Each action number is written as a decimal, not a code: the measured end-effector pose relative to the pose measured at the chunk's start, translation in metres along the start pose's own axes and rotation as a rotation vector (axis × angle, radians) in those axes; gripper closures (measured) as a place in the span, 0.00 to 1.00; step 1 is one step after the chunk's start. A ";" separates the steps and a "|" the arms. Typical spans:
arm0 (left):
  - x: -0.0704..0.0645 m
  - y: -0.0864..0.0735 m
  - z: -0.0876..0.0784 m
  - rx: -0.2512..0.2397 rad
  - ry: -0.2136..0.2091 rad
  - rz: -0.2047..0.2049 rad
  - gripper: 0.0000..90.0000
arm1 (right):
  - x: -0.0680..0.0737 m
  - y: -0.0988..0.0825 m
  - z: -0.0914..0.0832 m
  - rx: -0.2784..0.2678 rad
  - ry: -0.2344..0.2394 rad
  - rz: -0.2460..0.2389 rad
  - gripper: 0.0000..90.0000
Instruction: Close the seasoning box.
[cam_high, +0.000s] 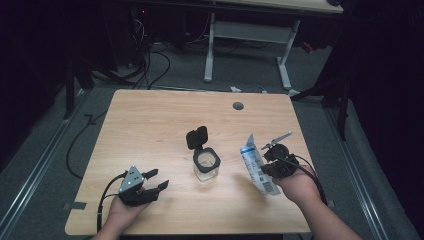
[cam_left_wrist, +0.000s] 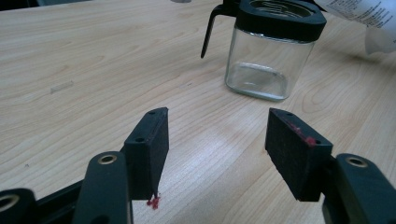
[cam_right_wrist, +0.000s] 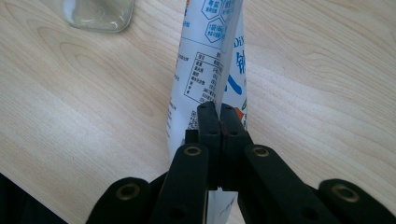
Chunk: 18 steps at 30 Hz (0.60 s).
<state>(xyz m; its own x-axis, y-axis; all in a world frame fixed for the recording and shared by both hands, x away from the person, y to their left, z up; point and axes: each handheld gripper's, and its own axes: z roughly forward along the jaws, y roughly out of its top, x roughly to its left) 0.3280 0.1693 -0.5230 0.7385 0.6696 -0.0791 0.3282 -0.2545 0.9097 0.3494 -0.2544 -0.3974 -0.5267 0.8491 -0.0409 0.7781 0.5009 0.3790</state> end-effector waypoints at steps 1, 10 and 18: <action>-0.001 0.001 0.000 0.000 -0.003 0.001 0.45 | 0.000 0.001 0.000 0.008 -0.001 -0.001 1.00; -0.028 0.004 0.011 -0.007 -0.055 0.011 0.44 | 0.003 0.010 -0.003 0.020 0.016 -0.031 1.00; -0.054 0.008 0.019 -0.016 -0.105 0.070 0.41 | 0.008 0.013 -0.007 0.028 0.009 -0.045 1.00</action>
<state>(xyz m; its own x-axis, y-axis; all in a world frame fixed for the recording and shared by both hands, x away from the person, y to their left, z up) 0.3017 0.1182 -0.5195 0.8175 0.5731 -0.0565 0.2648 -0.2869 0.9206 0.3529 -0.2429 -0.3863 -0.5647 0.8239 -0.0486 0.7626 0.5434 0.3508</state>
